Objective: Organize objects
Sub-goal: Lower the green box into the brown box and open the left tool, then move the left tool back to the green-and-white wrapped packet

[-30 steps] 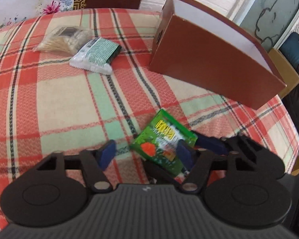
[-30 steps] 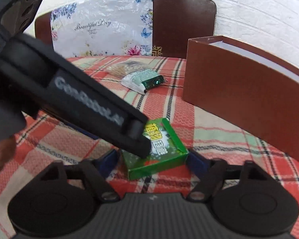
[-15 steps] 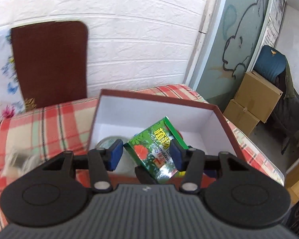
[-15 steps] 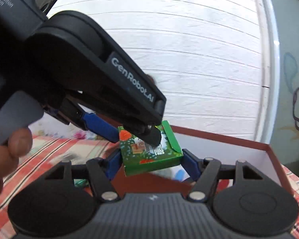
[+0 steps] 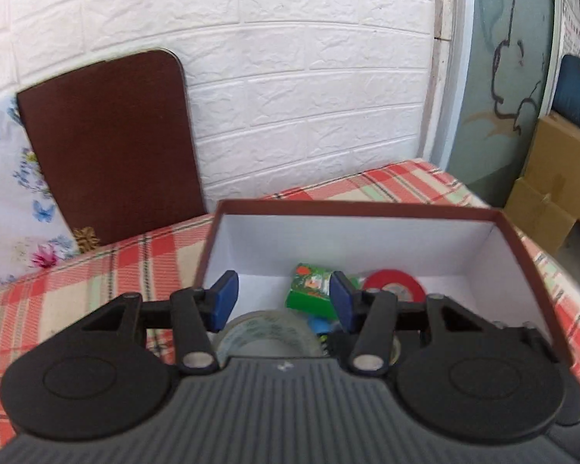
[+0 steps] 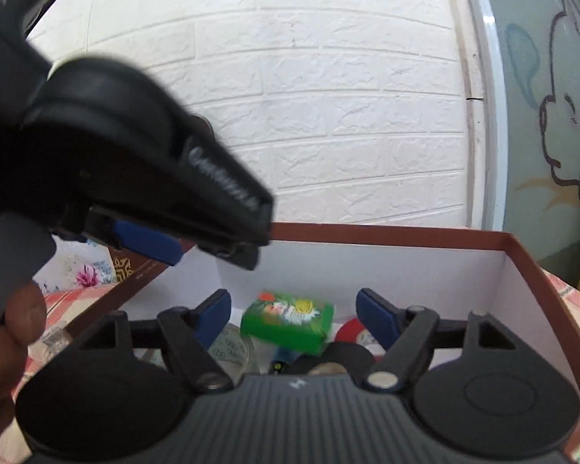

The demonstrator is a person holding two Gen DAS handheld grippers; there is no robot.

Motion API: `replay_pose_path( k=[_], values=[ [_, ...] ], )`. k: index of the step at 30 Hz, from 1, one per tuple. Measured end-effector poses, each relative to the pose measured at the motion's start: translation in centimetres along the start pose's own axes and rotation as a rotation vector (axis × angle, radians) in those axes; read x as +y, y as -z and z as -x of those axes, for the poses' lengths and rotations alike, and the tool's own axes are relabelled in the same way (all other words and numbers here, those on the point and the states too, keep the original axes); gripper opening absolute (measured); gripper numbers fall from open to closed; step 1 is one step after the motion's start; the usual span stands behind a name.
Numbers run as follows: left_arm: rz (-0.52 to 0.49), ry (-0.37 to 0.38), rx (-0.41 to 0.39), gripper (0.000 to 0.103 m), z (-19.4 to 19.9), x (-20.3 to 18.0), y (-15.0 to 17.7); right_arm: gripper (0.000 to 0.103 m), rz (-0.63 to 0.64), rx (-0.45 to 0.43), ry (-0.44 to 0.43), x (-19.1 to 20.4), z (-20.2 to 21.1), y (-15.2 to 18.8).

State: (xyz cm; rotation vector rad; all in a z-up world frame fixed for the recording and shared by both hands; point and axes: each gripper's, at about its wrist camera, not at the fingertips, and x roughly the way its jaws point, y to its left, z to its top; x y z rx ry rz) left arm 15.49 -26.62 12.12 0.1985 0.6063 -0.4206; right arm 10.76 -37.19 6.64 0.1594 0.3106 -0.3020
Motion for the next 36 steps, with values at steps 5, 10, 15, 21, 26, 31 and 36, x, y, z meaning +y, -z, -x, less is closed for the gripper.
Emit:
replay_pose_path(
  k=[5,10,15,21,26,31,36],
  values=[
    [-0.016,-0.031,0.019,0.054,1.9,0.3,1.6,0.074,-0.040,-0.020,0.027,-0.2,3.7,1.4],
    [-0.008,-0.048,0.020,0.054,4.4,1.6,3.5,0.075,-0.031,-0.035,0.045,0.3,6.3,1.0],
    [-0.008,-0.068,0.007,0.055,6.7,3.3,5.1,0.075,-0.031,-0.029,0.027,0.8,9.1,0.7],
    [-0.001,-0.103,0.001,0.059,8.5,5.6,7.4,0.075,-0.112,-0.013,-0.010,1.3,11.3,0.2],
    [0.019,-0.124,0.018,0.060,8.9,7.7,8.8,0.075,-0.157,0.011,-0.041,2.2,11.9,-0.3],
    [0.048,-0.142,0.035,0.064,8.9,9.8,10.1,0.075,-0.112,0.031,-0.070,4.1,12.2,-0.3],
    [0.092,-0.155,0.056,0.074,8.7,12.1,11.4,0.075,-0.059,0.053,-0.094,6.4,12.1,0.0]
  ],
)
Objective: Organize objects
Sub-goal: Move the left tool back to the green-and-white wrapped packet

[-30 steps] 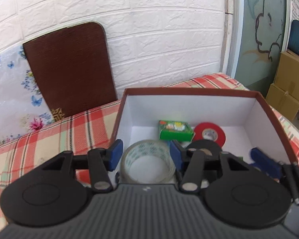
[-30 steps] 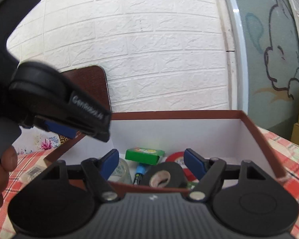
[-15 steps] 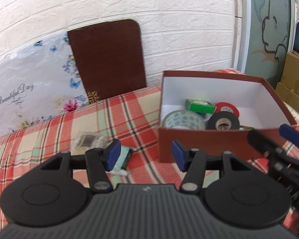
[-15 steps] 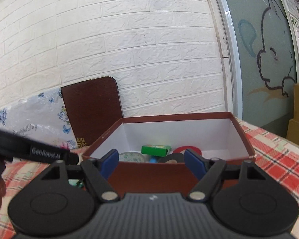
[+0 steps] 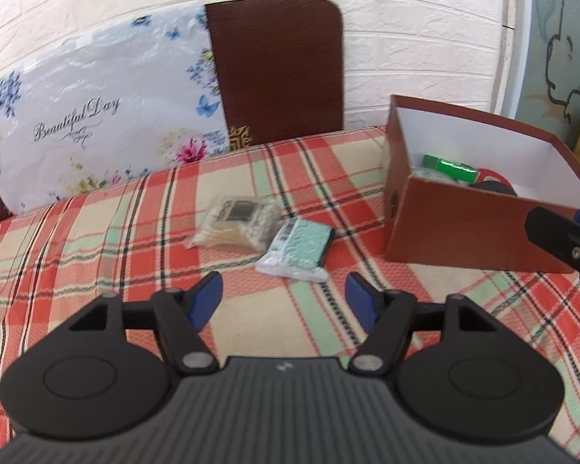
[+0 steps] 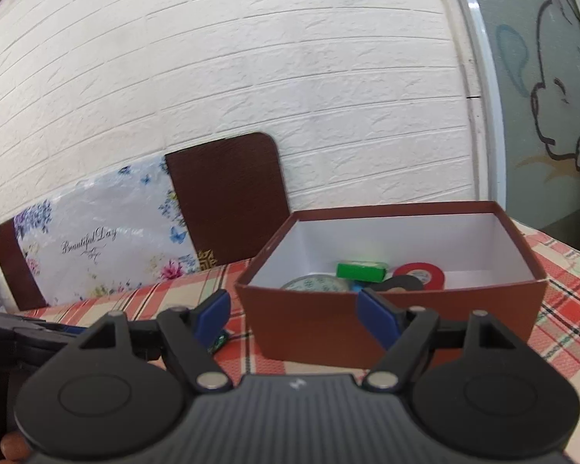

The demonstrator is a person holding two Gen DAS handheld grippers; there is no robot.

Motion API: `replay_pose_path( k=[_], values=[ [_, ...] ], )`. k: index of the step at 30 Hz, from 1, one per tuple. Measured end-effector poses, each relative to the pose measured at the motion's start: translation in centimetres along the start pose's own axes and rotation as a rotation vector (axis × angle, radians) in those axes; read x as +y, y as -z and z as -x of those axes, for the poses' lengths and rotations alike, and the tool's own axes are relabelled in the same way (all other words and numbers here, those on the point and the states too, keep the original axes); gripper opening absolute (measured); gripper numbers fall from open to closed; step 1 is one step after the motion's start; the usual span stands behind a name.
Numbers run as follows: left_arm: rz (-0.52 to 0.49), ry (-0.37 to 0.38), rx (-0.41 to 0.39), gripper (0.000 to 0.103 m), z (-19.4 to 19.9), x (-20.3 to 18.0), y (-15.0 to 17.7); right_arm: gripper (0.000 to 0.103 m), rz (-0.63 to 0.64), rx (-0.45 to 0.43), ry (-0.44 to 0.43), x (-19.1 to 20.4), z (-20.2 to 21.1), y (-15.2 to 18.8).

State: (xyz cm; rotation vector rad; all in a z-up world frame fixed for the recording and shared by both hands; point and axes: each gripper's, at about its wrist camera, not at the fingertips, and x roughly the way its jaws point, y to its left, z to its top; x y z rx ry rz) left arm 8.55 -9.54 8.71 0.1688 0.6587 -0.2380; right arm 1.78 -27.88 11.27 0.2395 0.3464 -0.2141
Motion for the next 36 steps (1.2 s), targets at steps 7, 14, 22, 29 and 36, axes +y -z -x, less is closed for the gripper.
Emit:
replay_pose_path(
  k=[7,14,22,29,36],
  values=[
    [0.063,-0.039,0.018,0.080,-1.4,4.6,1.9,0.075,0.084,0.066,-0.045,3.5,-1.6,1.4],
    [0.192,-0.148,0.004,0.084,-3.4,13.0,5.7,0.075,0.211,0.148,-0.101,7.4,-3.9,3.8],
    [0.253,-0.135,-0.073,0.094,-4.4,15.3,9.1,0.075,0.294,0.221,-0.128,11.3,-10.5,4.6],
    [0.268,-0.107,-0.089,0.095,-4.6,15.8,9.4,0.077,0.231,0.311,0.001,12.0,-19.5,5.1],
    [0.260,-0.107,-0.085,0.097,-4.9,15.8,9.4,0.032,0.284,0.320,-0.090,10.8,-16.3,6.6]
  ],
)
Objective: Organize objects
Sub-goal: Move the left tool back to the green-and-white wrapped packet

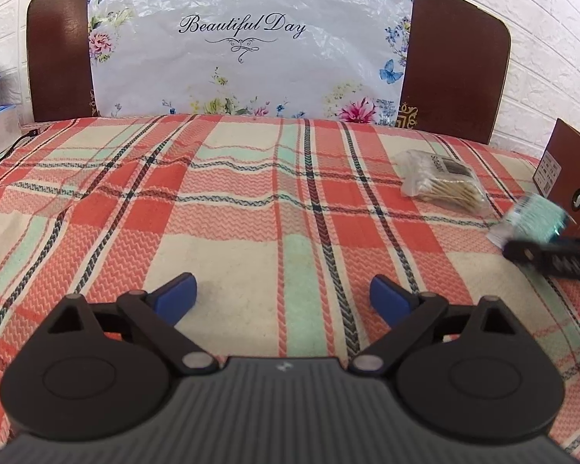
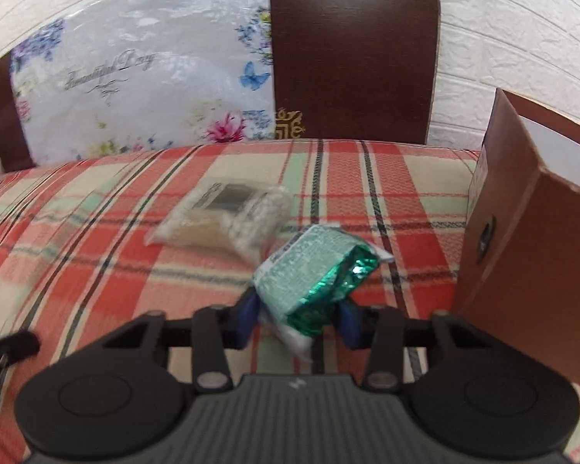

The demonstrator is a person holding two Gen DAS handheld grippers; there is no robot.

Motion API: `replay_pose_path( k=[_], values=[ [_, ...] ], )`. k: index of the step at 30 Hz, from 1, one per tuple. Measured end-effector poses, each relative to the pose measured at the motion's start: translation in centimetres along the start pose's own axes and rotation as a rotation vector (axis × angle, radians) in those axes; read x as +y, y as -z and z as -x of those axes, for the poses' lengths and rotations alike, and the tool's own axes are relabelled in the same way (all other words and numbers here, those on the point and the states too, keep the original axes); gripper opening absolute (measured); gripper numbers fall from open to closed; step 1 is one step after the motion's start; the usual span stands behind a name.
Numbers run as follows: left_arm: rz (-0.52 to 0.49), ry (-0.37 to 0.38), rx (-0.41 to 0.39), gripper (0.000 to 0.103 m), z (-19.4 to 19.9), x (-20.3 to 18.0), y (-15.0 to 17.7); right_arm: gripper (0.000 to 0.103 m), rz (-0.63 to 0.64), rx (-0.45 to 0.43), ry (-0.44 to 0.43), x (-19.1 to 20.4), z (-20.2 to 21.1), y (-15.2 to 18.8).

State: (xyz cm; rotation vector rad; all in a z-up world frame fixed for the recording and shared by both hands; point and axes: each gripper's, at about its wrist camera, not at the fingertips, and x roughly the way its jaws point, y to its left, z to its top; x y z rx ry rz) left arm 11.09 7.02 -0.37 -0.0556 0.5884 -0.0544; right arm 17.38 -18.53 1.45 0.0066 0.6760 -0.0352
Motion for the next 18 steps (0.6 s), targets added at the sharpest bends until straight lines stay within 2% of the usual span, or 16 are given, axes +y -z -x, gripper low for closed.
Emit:
replay_pose_path(
  k=[4,6,7,8,11,12,14,15,17,18],
  values=[
    [-0.011,-0.006,0.006,0.098,-0.1,-0.1,-0.1,0.031,0.058,-0.006,-0.043,-0.2,4.9,3.8],
    [-0.024,-0.010,0.015,0.099,-0.2,-0.3,-0.1,0.034,0.069,-0.008,-0.060,-0.4,7.7,5.7],
    [-0.032,-0.008,0.024,0.101,-0.3,-0.5,-0.2,0.038,0.076,-0.013,-0.061,-0.4,9.1,6.6],
    [-0.042,-0.001,0.041,0.103,-0.5,-0.6,-0.4,0.049,0.084,-0.024,-0.056,-0.7,10.2,7.5],
    [-0.034,0.002,0.101,0.103,-0.5,-1.5,-1.2,0.060,0.105,-0.050,-0.031,-1.4,12.0,8.6],
    [-0.004,0.039,0.116,0.103,-0.1,-1.9,-1.5,0.062,0.104,-0.048,-0.019,-1.6,12.2,8.6],
    [0.060,0.177,0.137,0.103,1.2,-3.0,-2.0,0.073,0.084,-0.055,-0.006,-2.1,12.4,8.3],
    [0.065,0.248,0.146,0.103,1.9,-4.1,-2.2,0.074,0.069,-0.068,-0.007,-2.3,12.6,8.2],
    [0.005,0.364,0.166,0.103,3.3,-7.0,-2.2,0.075,0.070,-0.077,-0.006,-2.5,12.7,8.1],
    [-0.036,0.399,0.185,0.103,3.9,-8.6,-2.1,0.076,0.075,-0.078,-0.004,-2.7,12.5,8.0]
  ],
)
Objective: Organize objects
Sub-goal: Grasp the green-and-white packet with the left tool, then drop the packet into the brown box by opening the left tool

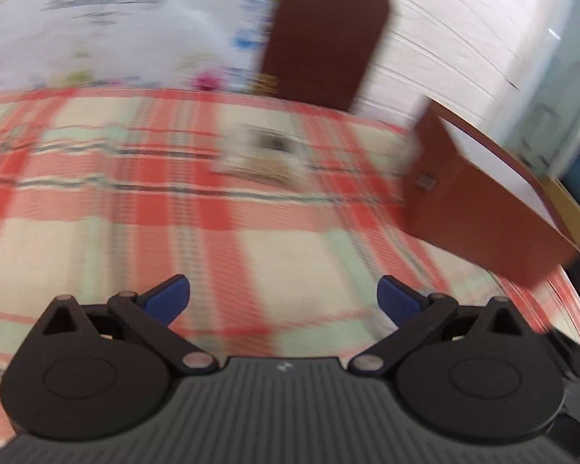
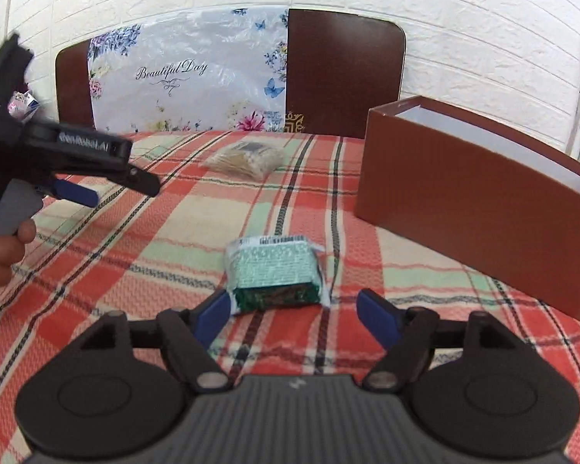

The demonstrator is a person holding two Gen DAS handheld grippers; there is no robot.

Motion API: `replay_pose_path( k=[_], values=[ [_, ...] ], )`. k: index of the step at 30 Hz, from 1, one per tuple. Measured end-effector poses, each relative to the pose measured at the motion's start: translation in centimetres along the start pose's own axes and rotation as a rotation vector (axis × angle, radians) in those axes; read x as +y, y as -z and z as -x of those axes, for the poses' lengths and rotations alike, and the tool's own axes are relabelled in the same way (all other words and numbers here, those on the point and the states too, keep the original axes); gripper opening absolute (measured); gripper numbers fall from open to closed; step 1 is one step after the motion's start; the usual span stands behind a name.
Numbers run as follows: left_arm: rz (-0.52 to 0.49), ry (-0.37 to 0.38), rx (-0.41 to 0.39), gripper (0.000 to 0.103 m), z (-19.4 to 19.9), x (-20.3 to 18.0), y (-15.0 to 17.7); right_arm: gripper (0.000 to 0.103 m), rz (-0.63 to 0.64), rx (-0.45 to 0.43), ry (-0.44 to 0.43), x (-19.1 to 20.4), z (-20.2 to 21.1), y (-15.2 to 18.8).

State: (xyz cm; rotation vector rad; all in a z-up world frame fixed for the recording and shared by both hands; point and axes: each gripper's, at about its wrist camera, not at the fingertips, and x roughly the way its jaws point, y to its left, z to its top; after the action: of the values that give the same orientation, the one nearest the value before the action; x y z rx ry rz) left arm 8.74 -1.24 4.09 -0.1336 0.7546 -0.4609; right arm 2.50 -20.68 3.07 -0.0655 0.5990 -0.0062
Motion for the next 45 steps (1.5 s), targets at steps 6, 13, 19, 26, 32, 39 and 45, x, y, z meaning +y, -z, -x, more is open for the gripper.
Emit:
replay_pose_path(
  k=[6,13,19,26,32,39,45],
  values=[
    [-0.007,0.040,0.187,0.099,-3.6,-4.5,0.7,0.079,0.057,-0.019,-0.019,0.7,-0.7,-0.2],
    [0.057,0.114,0.229,0.036,-4.5,-5.2,0.0,0.049,0.056,0.034,-0.060,0.9,-3.6,-0.9],
    [-0.145,0.204,0.069,0.037,-1.7,-13.3,-4.6,0.046,-0.029,-0.233,0.094,-2.7,0.6,-2.7],
    [-0.299,0.223,-0.002,0.076,-5.7,-23.7,-8.7,0.055,-0.147,-0.368,0.332,-11.6,1.4,-5.6],
    [-0.364,0.005,-0.054,0.084,-8.3,-26.4,-8.3,0.080,-0.241,-0.284,0.473,-17.3,-0.9,-5.0],
    [-0.384,-0.119,-0.053,0.084,-7.5,-25.1,-8.1,0.083,-0.327,-0.324,0.443,-17.8,0.2,-3.7],
    [-0.364,-0.158,-0.064,0.084,-5.8,-24.0,-7.5,0.084,-0.329,-0.332,0.439,-17.1,2.2,-3.0]
  ],
)
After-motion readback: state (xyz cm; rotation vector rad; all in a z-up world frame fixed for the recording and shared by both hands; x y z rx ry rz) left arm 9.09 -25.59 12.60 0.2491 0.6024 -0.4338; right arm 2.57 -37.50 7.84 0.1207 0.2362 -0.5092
